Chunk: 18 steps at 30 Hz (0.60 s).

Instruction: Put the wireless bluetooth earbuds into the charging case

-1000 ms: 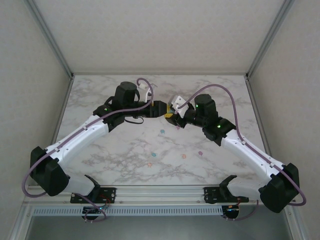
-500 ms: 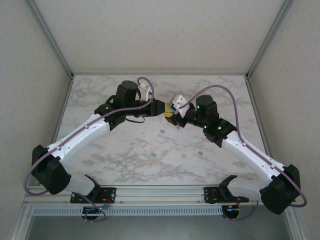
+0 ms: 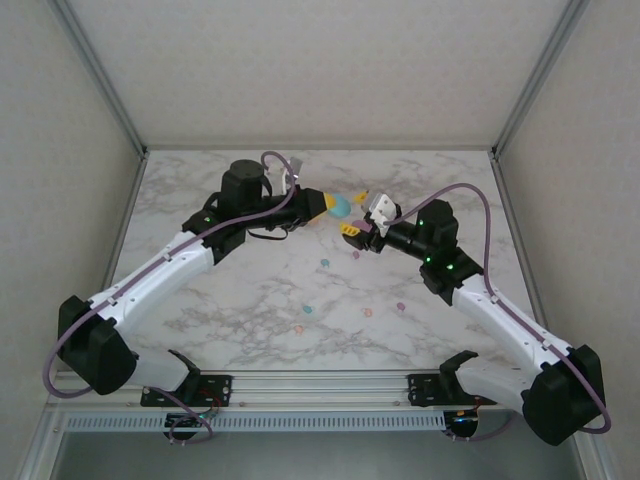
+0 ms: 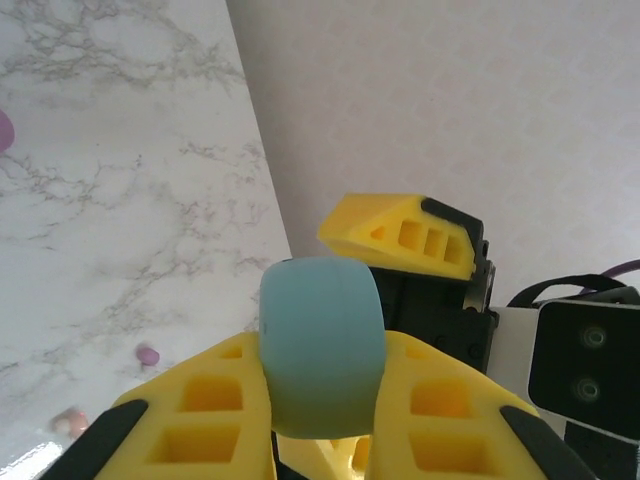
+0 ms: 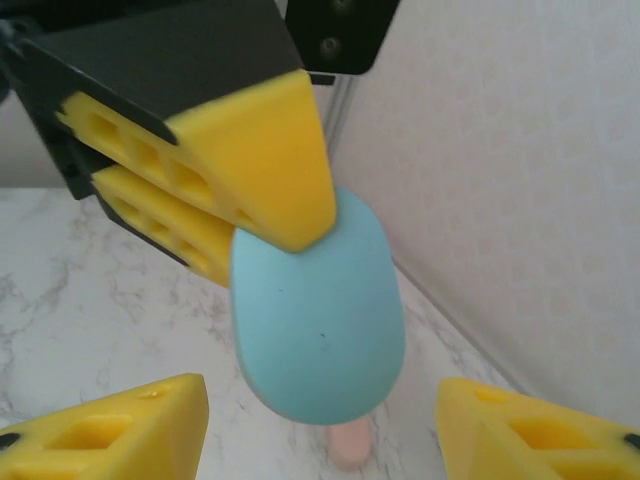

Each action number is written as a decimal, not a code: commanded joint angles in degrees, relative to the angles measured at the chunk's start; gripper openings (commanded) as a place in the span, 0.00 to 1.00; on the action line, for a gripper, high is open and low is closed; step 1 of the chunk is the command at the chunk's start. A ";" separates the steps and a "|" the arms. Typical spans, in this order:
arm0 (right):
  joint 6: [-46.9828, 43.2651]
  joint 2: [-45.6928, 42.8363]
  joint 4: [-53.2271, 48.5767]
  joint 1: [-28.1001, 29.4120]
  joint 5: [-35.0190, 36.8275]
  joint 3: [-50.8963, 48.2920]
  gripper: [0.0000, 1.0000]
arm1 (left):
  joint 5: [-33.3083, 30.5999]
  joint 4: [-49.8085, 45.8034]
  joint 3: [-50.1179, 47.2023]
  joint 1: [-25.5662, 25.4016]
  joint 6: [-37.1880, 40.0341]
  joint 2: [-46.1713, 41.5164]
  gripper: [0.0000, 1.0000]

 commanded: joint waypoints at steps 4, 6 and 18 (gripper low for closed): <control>1.23 2.40 4.36 -0.93 -5.04 2.90 0.57 | 3.03 4.40 -0.43 0.46 -2.29 -1.64 0.04; 1.63 2.88 4.58 -1.04 -5.80 3.38 0.56 | 3.49 4.64 -0.57 0.46 -2.25 -1.53 0.04; 1.31 2.67 2.88 -2.00 -7.73 4.64 0.43 | 3.12 4.25 -0.89 0.46 -1.76 -2.01 0.04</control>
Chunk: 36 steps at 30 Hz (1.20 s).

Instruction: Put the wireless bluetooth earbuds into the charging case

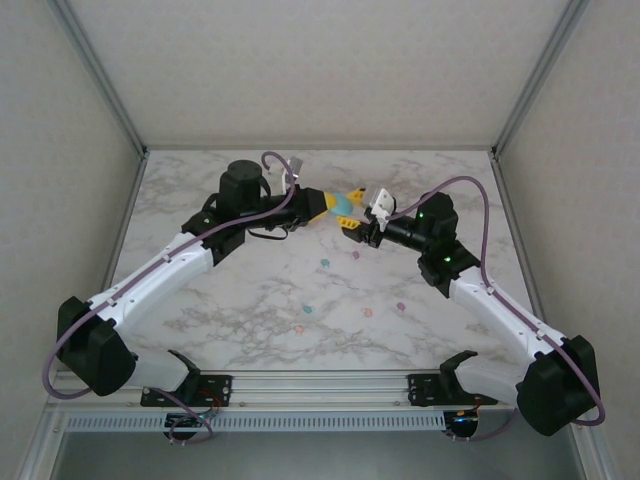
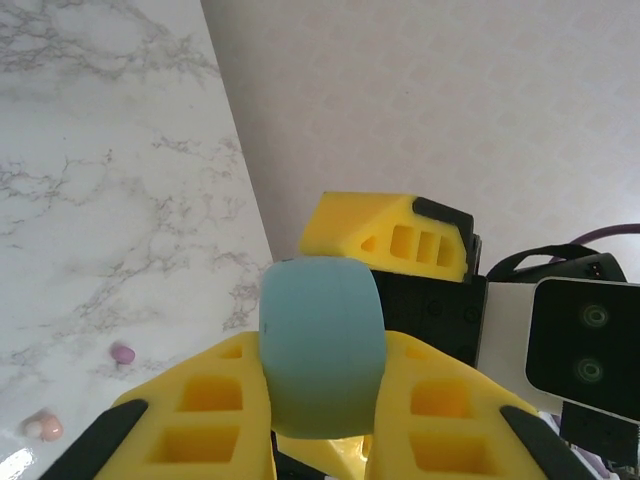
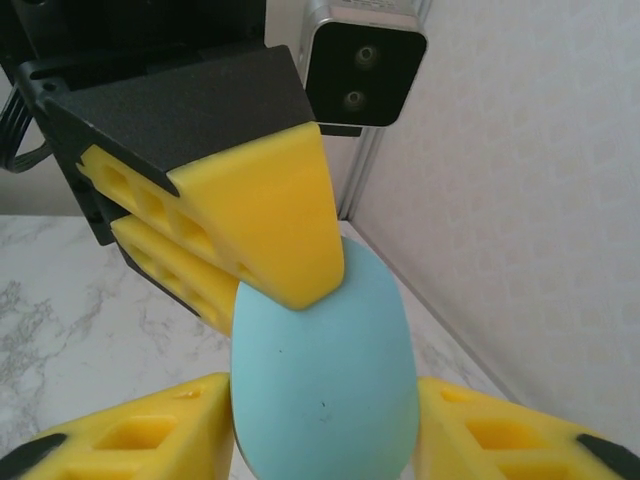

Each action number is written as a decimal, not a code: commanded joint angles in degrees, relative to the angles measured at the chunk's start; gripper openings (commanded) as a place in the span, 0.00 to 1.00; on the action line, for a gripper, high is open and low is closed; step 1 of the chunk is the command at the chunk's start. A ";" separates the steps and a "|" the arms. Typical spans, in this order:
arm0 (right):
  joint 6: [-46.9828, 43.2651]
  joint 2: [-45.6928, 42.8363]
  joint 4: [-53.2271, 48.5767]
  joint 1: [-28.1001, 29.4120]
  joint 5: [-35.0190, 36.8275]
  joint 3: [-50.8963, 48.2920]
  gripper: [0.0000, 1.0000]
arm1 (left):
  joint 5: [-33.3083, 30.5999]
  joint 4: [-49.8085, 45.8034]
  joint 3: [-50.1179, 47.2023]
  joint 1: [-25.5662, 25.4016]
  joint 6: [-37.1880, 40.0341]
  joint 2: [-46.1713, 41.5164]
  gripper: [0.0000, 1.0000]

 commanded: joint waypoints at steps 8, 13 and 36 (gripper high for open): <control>-1.44 -0.42 -5.89 -0.67 -2.07 3.74 0.34 | 0.36 0.91 0.15 0.46 0.76 -2.40 0.18; 0.96 0.35 -13.82 -1.21 -5.27 8.20 0.32 | -5.75 -7.56 2.50 0.64 10.00 -4.44 0.60; 1.13 8.10 -31.82 -4.58 -27.90 23.25 0.31 | 8.95 0.00 -5.28 3.62 60.67 -11.42 0.67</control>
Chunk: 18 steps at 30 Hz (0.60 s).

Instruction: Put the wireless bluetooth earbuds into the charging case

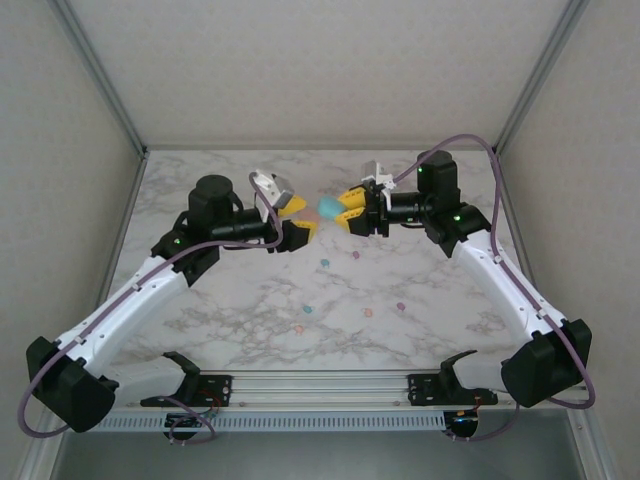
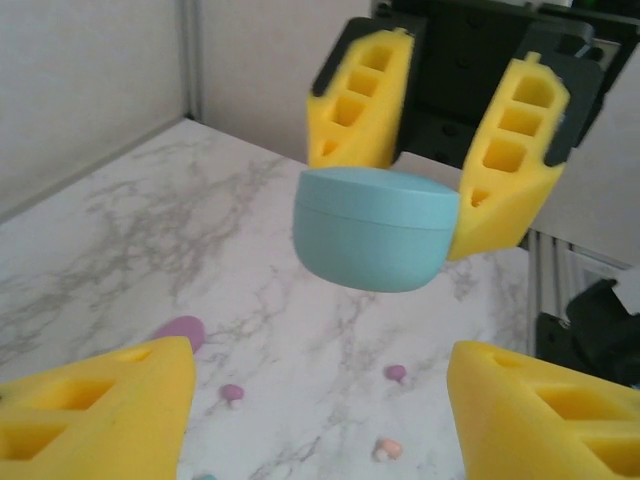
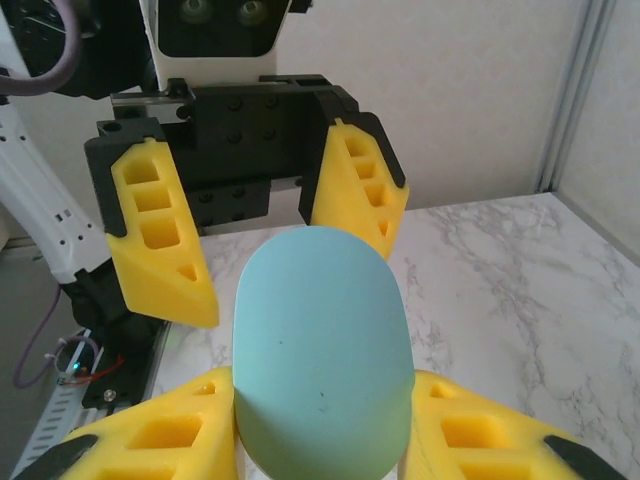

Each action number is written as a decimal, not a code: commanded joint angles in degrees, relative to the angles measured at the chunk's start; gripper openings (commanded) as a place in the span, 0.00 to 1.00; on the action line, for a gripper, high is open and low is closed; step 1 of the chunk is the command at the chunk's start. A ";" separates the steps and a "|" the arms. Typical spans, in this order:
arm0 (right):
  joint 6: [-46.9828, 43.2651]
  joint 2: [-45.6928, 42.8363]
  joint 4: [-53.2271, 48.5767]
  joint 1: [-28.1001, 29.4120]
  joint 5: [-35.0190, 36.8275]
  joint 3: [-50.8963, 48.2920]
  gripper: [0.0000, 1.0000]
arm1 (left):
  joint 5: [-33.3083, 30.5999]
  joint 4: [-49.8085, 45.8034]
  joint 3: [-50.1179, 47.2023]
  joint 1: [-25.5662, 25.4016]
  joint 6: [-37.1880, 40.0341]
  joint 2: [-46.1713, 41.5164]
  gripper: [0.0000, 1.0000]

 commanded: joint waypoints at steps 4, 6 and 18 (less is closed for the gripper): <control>-3.02 -1.28 -0.11 0.25 -2.90 0.36 0.31 | 10.48 3.06 4.31 0.72 1.06 2.91 0.63; -3.73 -1.41 -0.15 0.32 -2.88 0.16 0.31 | 13.42 3.35 5.42 0.74 1.14 4.24 0.62; -5.10 -1.40 0.07 0.43 -3.06 0.16 0.31 | 15.74 -0.33 9.15 0.71 7.03 7.90 0.45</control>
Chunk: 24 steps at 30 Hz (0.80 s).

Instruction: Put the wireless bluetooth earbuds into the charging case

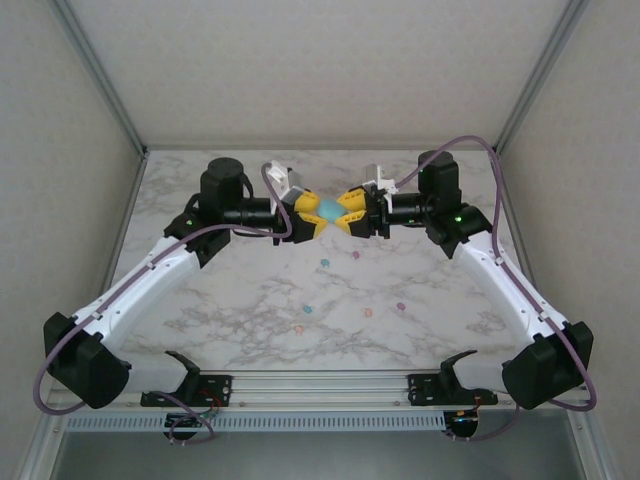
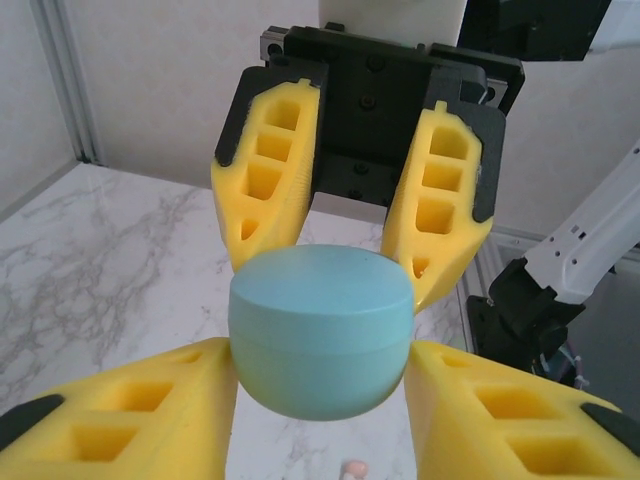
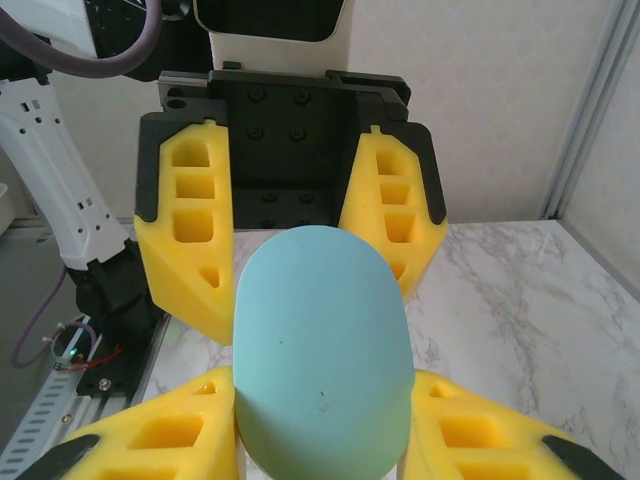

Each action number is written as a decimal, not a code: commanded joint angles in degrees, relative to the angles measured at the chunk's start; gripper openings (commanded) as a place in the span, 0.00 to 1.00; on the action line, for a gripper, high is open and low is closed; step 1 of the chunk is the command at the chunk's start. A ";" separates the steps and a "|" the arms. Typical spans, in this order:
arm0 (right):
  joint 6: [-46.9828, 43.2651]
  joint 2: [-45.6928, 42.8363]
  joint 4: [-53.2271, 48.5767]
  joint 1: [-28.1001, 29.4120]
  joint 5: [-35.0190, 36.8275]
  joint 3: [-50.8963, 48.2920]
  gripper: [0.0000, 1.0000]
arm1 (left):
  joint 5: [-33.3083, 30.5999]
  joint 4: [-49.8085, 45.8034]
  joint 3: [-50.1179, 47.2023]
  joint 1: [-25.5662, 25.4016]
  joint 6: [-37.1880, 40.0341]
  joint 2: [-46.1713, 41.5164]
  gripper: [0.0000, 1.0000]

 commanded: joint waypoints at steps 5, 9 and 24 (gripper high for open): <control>-0.72 -0.50 0.66 0.52 -1.30 0.25 0.31 | 1.74 -1.61 2.79 0.23 2.20 0.88 0.43; 0.28 -0.60 2.94 0.93 -0.46 -0.49 0.31 | 2.36 -1.99 3.25 0.05 2.25 1.44 0.45; 0.89 -0.04 4.07 1.85 0.65 -0.06 0.32 | 2.86 -5.15 4.57 -0.72 2.82 2.47 0.50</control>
